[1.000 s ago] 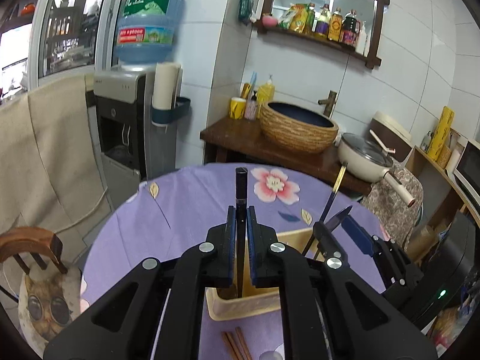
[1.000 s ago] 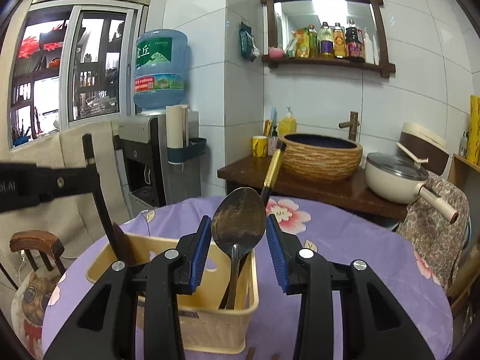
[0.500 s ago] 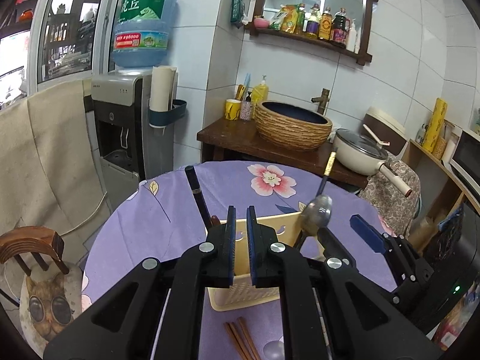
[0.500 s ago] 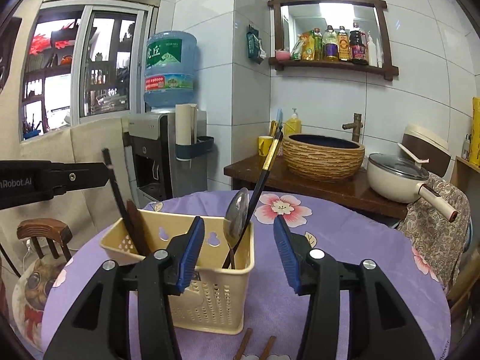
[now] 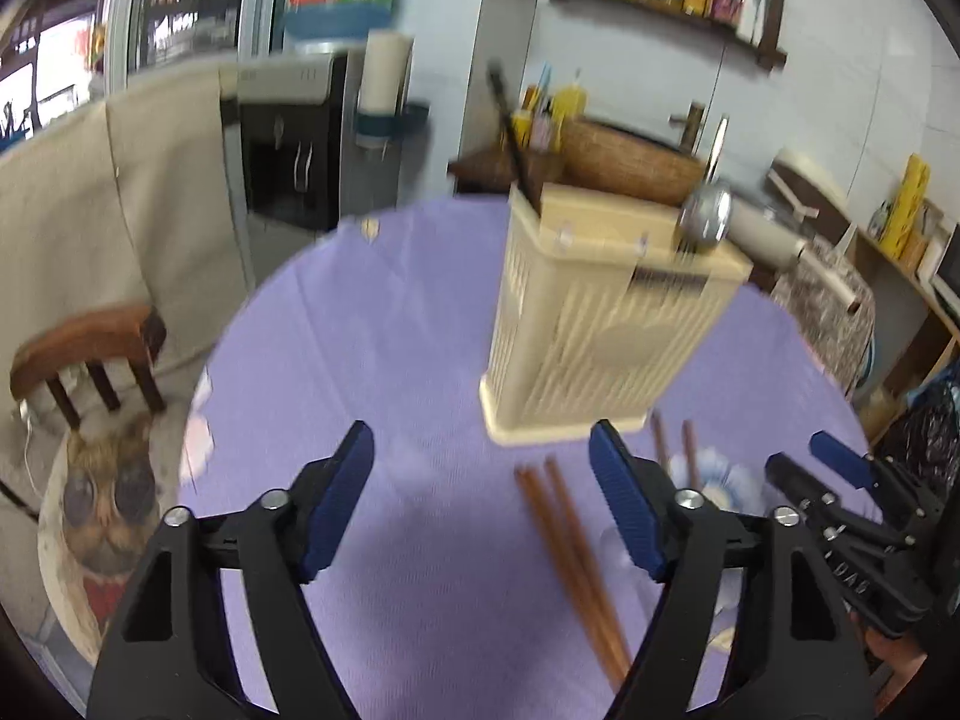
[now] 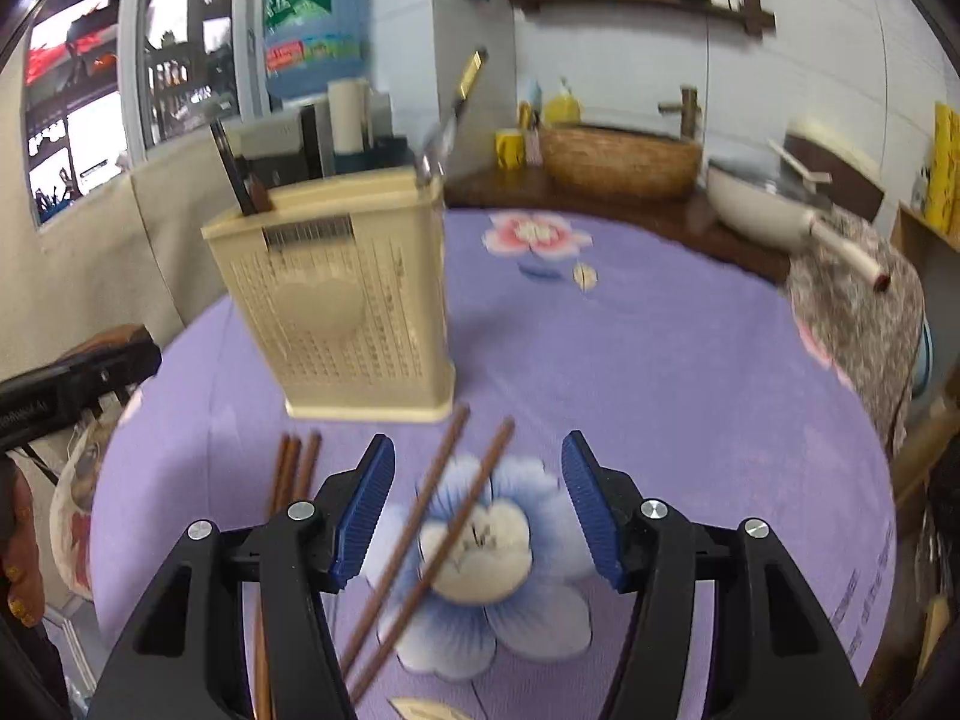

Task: Organize utensils
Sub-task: 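Move both tools back toward the remaining chopsticks on the table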

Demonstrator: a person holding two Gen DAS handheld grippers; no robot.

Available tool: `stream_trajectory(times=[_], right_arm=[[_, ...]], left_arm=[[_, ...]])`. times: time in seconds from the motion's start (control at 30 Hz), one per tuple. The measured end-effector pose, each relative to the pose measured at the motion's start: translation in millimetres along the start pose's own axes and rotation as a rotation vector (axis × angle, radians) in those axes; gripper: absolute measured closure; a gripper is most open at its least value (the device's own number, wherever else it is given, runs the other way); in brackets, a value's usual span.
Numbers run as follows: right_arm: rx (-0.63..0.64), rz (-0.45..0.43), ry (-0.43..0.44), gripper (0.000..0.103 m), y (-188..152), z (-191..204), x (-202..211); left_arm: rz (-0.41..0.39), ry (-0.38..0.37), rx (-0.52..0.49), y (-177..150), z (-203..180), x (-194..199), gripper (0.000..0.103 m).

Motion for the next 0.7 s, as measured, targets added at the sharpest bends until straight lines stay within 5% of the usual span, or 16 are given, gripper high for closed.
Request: stream_trajectory(times=[0.13,0.27,0.7], right_arm=[[-0.030,0.089,0.001,0.046,-28.5,-3.4,-16.0],[-0.056,0.140,0.006,0.047,-36.6,-3.7,-28.0],[-0.081,0.229,-0.049,0.064,-36.2,8.1,-72.7]], left_arm=[[0.131,-0.007,-0.011,-36.3,-2.6,-28.7,0.055],[0.180,-0.013,-0.039,-54.5,-12.7,-42.1,0.063],[0.205,0.004,-0.039,-55.8,-22.8,-57.2,0.064]])
Point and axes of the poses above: each gripper's, at about its wrist camera, not at the fingertips, and x roughly against the way its jaws point, z to its left, y to its top, the point moved 5 cm from there along -x, roughly the way its jaws point, and after that the axes turned 3 degrees about -x, right-handed, at the moved point
